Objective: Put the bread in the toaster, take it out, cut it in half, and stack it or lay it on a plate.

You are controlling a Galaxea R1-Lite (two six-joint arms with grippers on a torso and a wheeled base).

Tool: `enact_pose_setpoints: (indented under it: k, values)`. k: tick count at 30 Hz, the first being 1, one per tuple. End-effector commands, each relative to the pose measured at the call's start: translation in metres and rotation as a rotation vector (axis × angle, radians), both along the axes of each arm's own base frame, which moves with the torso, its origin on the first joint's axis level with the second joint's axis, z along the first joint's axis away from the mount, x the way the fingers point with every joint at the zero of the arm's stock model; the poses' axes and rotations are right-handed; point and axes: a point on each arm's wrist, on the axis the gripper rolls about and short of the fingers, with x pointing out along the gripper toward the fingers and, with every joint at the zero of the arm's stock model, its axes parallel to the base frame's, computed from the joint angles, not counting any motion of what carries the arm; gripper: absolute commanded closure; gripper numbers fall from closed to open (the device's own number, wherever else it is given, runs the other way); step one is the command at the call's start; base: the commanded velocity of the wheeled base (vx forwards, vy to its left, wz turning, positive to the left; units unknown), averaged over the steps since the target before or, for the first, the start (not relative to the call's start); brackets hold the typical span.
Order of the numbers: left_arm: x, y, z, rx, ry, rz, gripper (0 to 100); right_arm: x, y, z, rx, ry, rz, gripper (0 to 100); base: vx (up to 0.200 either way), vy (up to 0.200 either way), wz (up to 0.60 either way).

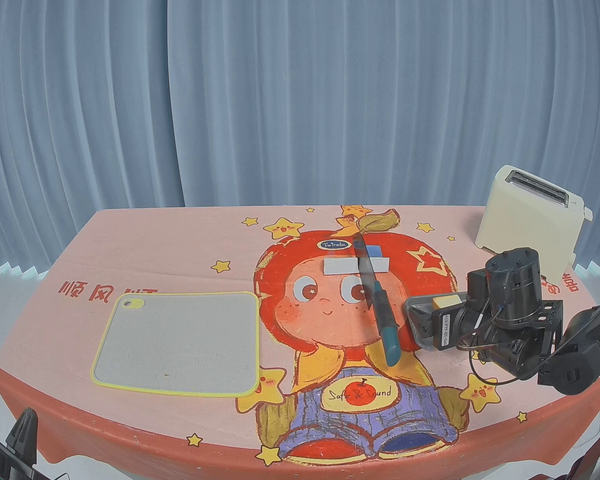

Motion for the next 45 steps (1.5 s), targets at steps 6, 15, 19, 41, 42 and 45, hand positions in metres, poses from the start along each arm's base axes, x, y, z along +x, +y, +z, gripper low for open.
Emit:
enact_pose_setpoints:
  k: [6,15,19,41,42,45]
  values:
    - [0.000,0.000,-0.005,0.000,0.001,0.000,100,-0.006,-0.006,0.018,0.037,-0.055,-0.004,0,0.000,0.000,0.00]
    - [0.000,0.000,-0.005,-0.001,0.001,0.000,100,-0.020,-0.025,0.042,0.097,-0.129,-0.036,0,0.000,0.000,0.00]
    - [0.000,0.000,-0.005,-0.001,0.001,0.000,100,-0.034,-0.034,0.053,0.126,-0.165,-0.038,0,0.000,0.000,0.00]
    - [0.000,0.000,-0.005,-0.001,0.001,0.000,100,-0.078,-0.094,0.042,0.155,-0.166,-0.126,0,0.000,0.000,0.00]
    - [0.000,0.000,-0.005,-0.001,0.001,0.000,100,-0.079,-0.095,0.041,0.153,-0.162,-0.128,0,0.000,0.000,0.00]
    - [0.000,0.000,-0.005,-0.001,0.001,0.000,100,-0.081,-0.096,0.038,0.147,-0.154,-0.128,0,0.000,0.000,0.00]
